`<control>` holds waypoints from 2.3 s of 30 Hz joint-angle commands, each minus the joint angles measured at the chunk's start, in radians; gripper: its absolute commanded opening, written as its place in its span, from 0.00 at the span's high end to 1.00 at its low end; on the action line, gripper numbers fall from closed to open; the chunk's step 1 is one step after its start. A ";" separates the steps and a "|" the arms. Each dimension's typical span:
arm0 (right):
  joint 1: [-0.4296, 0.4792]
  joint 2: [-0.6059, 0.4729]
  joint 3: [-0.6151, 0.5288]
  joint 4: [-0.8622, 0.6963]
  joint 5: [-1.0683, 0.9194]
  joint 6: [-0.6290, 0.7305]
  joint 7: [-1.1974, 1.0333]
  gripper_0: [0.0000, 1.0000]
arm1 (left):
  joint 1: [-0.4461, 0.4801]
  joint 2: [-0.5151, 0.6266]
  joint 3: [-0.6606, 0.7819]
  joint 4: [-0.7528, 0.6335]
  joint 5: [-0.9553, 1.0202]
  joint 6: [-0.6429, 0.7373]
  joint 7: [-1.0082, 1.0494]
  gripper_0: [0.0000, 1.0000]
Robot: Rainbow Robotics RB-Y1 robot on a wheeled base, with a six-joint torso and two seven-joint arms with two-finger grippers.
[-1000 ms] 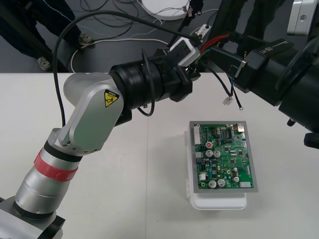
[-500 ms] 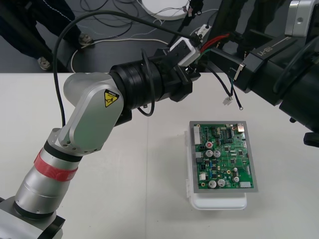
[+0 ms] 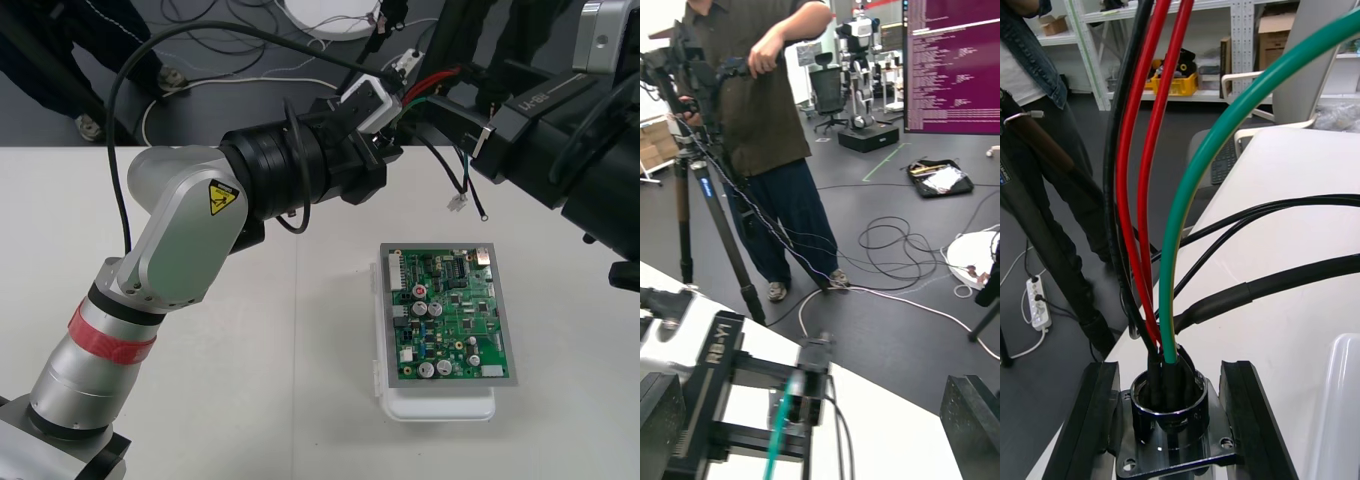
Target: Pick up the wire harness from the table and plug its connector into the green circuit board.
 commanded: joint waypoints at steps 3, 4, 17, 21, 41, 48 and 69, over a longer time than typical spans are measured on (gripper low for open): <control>-0.046 -0.010 -0.001 0.013 -0.019 0.005 0.040 0.00 | -0.044 -0.032 0.030 -0.013 0.026 0.064 0.068 1.00; -0.046 -0.010 -0.003 0.013 -0.024 0.005 0.040 0.00 | -0.044 -0.032 0.030 -0.013 0.027 0.064 0.068 1.00; -0.046 -0.005 -0.047 0.006 -0.064 0.005 0.040 0.00 | -0.044 -0.032 0.030 -0.013 0.024 0.064 0.068 1.00; -0.044 0.009 -0.072 0.006 -0.064 0.005 0.042 0.00 | -0.044 -0.032 0.027 -0.012 0.017 0.064 0.068 1.00; -0.032 0.044 -0.078 0.000 -0.068 0.004 0.046 0.00 | -0.044 -0.032 0.027 -0.013 0.012 0.064 0.068 1.00; -0.023 0.046 -0.080 -0.010 -0.082 0.004 0.046 0.00 | -0.042 -0.032 0.027 -0.013 0.012 0.064 0.068 1.00; -0.009 0.044 -0.080 -0.019 -0.082 0.004 0.043 1.00 | -0.044 -0.032 0.027 -0.013 0.014 0.064 0.068 1.00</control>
